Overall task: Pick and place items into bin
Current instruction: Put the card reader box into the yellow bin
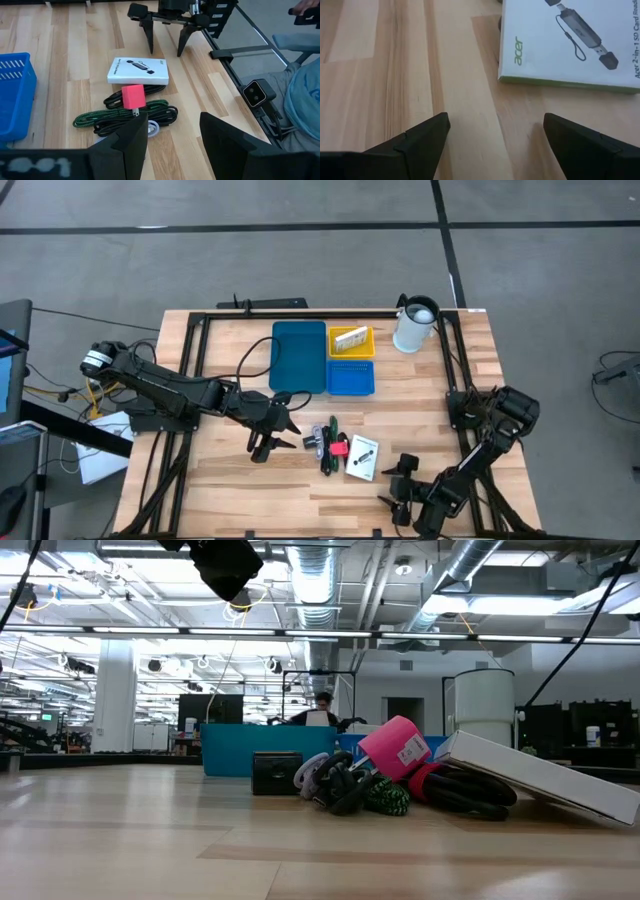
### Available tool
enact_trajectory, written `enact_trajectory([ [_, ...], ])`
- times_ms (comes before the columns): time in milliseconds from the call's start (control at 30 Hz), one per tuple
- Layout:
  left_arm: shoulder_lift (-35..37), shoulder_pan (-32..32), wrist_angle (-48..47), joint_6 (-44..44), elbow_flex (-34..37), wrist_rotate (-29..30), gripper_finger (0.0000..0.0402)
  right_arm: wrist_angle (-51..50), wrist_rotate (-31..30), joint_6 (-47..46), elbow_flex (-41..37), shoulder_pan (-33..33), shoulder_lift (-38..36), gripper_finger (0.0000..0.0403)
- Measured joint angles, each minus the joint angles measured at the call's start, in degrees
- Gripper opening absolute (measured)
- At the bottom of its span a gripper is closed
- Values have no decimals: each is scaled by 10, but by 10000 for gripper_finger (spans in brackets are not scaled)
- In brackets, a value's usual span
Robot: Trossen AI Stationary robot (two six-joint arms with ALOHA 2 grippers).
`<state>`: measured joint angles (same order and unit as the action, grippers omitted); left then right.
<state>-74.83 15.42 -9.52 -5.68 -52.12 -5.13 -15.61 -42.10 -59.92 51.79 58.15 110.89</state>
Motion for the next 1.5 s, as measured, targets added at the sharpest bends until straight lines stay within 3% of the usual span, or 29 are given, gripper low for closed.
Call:
enact_trajectory([
  [500,0,0,0,0,0,0,169,-108,2,29,59,-20,2,321],
  [800,0,0,0,0,0,0,169,-111,-9,95,73,-42,3,274],
  [1500,0,0,-1,0,0,0,169,-91,19,109,75,-47,1,174],
])
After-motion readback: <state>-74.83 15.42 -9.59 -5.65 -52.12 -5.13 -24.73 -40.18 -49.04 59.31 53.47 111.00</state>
